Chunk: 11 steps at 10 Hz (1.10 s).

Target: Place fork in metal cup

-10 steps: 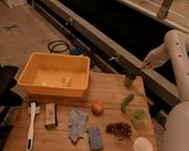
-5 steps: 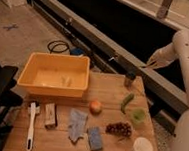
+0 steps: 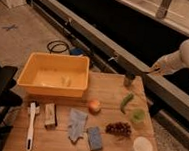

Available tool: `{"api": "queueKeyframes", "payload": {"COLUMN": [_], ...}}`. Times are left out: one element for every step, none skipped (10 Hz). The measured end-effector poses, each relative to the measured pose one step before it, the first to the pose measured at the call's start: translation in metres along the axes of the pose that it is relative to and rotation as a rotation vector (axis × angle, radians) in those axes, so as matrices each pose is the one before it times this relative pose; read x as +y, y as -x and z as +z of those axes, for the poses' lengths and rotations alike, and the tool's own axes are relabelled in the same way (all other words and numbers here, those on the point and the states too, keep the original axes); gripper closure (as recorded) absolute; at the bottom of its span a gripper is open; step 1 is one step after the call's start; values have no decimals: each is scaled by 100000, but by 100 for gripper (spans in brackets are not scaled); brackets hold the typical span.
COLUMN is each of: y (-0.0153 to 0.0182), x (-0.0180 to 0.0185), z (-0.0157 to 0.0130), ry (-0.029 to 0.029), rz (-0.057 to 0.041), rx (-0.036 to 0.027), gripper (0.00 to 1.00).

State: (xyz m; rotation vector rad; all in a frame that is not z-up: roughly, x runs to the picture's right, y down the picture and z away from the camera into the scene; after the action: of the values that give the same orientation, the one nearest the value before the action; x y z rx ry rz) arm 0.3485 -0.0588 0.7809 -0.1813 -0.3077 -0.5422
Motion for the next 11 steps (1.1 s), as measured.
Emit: {"api": "queueKeyframes", "payload": {"y": [249, -80, -199, -41, 33, -179, -184, -129, -25, 143, 78], "x": [57, 318, 466, 107, -79, 260, 363, 207, 217, -8, -19], "z": [60, -31, 24, 161, 251, 379, 216, 240, 620, 660, 554], "ry": [304, 271, 487, 624, 337, 86, -101, -222, -287, -505, -425], "rz": [424, 747, 1127, 394, 140, 1028, 719, 382, 32, -979, -575], "rx": [-272, 70, 47, -99, -293, -714, -508, -582, -1217, -1290, -1037], "gripper": [100, 100, 100, 100, 100, 100, 100, 100, 100, 100, 100]}}
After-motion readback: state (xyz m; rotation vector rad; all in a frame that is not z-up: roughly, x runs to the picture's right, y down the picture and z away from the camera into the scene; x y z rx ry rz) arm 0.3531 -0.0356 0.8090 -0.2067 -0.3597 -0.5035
